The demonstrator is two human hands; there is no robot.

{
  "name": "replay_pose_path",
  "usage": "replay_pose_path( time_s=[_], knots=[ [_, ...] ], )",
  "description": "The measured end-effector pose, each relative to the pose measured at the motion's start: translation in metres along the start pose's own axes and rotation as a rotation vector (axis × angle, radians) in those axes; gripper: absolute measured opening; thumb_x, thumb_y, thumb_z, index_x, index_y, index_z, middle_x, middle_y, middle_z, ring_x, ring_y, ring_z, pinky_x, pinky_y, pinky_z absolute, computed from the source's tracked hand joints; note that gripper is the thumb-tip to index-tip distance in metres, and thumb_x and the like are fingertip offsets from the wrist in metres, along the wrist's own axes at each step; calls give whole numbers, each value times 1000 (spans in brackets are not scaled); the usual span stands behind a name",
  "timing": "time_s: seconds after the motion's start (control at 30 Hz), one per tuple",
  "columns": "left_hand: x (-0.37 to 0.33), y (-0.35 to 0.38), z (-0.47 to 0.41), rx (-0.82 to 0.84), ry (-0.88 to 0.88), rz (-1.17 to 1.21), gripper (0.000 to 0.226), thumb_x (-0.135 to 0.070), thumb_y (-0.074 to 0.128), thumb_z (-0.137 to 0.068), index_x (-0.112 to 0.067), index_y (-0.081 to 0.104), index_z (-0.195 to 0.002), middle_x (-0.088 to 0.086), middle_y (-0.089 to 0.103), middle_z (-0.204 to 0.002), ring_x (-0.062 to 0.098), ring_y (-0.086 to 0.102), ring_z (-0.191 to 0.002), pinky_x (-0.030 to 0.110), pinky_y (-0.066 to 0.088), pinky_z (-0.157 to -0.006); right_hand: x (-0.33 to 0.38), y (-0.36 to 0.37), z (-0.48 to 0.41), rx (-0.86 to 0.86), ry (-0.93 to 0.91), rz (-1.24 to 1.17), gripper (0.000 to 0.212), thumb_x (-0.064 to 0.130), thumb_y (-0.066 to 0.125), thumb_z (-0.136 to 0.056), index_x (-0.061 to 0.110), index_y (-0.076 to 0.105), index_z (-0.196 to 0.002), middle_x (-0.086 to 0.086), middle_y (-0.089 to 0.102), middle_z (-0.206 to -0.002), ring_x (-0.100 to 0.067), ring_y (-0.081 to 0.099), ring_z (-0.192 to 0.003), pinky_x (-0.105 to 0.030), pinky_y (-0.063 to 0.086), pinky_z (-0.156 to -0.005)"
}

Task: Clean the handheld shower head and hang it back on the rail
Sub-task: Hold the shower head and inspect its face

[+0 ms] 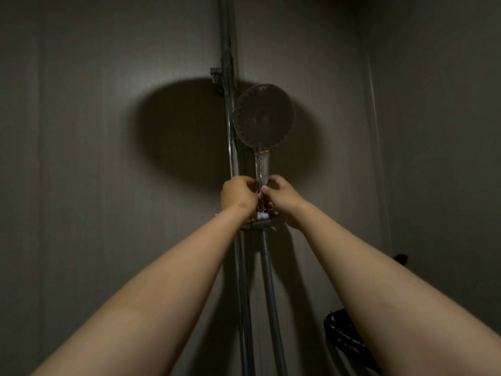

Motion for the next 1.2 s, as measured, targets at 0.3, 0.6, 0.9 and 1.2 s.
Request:
replay_pose_path(
  time_s=[0.3,0.6,0.9,1.2],
  knots=[
    [4,-5,-4,-60,-11,88,31,-11,65,-85,-13,64,-117,8,67,-113,22,66,-98,41,57,-85,3,0,0,-14,-39,-61,37,12,45,-97,17,43,-134,-17,55,-128,-31,60,-108,-41,53,-86],
    [-29,-21,-18,-88,70,120,32,-15,66,-85,-14,62,-117,6,65,-117,19,63,-105,39,54,-92,33,-19,-2,-99,-119,-123,41,14,45,-98,18,39,-138,-10,59,-105,-14,60,-78,-24,50,-62],
    [-32,4,-13,-1,59,231,25,-14,65,-86,-10,66,-111,8,68,-109,19,65,-98,39,54,-91,22,-43,9,-144,-95,-39,37,14,47,-97,18,43,-134,-13,61,-101,-23,60,-86,-24,47,-61],
    [-28,23,4,124,34,335,19,-10,68,-83,-5,68,-102,14,71,-97,25,70,-87,41,58,-82,12,-52,43,-164,-36,12,34,14,46,-98,19,45,-131,-3,57,-77,-10,54,-61,-22,44,-51]
  ],
)
Point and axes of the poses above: each hand's wrist, its own z-axis away from the middle knuckle, its own y-axis out of the palm, x = y × z, the point moved 10 cm from there along -z, towards the middle knuckle
